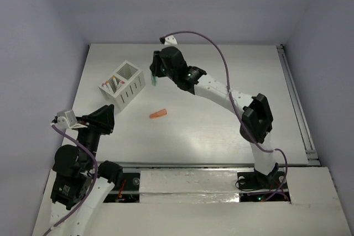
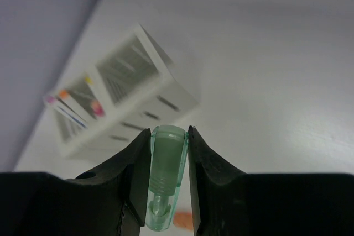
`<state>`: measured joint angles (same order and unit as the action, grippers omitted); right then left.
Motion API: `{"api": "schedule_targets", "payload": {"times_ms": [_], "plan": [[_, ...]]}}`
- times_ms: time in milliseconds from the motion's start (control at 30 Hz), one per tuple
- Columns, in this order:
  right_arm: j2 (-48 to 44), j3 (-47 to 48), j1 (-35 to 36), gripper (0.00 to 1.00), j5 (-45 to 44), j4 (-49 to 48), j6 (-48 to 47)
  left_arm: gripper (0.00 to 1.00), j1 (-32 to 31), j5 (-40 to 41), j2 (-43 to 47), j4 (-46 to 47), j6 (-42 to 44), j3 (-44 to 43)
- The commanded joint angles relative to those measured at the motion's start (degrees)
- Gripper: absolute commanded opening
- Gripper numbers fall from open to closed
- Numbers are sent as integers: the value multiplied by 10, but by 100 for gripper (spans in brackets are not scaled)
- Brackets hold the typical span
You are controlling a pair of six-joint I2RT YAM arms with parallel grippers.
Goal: Sort the stationery into containers
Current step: Pick up the stationery from the center of the board, then place the stationery in the storage box.
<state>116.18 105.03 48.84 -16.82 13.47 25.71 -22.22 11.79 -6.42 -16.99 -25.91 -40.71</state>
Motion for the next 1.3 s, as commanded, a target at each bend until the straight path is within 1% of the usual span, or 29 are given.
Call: {"api": "schedule_targets", "payload": {"times_ms": [0, 67, 100, 167, 200, 233, 333, 367, 467, 600, 800, 967, 1100, 1267], "plan": [[44, 112, 6, 3, 31, -106, -19, 25, -5, 38, -13, 20, 23, -4], [69, 141, 6, 3, 38, -130, -15, 26, -5, 44, -18, 19, 25, -7], [92, 154, 6, 3, 49, -180, -7, 26, -11, 49, -22, 19, 29, -9], [119, 188, 6, 3, 62, -237, -4, 26, -11, 69, -25, 15, 34, -13], [153, 203, 6, 3, 71, -251, -2, 26, -16, 79, -29, 10, 33, -14], [172, 242, 6, 3, 74, -261, -5, 26, -16, 87, -34, 7, 32, -14], [246, 307, 6, 3, 83, -280, -12, 26, -22, 82, -47, 8, 33, -13], [258, 331, 6, 3, 86, -288, -15, 26, -27, 82, -47, 8, 34, -12], [291, 353, 6, 4, 107, -332, -26, 26, -33, 85, -50, 8, 34, -12], [316, 368, 6, 5, 110, -335, -54, 26, -33, 86, -59, 8, 34, -10], [326, 337, 6, 8, 144, -368, -57, 25, -33, 89, -71, 6, 31, -10], [345, 366, 6, 7, 125, -362, -52, 25, -33, 91, -74, 5, 29, -9], [353, 374, 6, 7, 101, -387, -50, 25, -33, 91, -76, 5, 29, -8], [392, 409, 6, 7, 85, -390, -68, 25, -33, 94, -76, 4, 29, -8]]}}
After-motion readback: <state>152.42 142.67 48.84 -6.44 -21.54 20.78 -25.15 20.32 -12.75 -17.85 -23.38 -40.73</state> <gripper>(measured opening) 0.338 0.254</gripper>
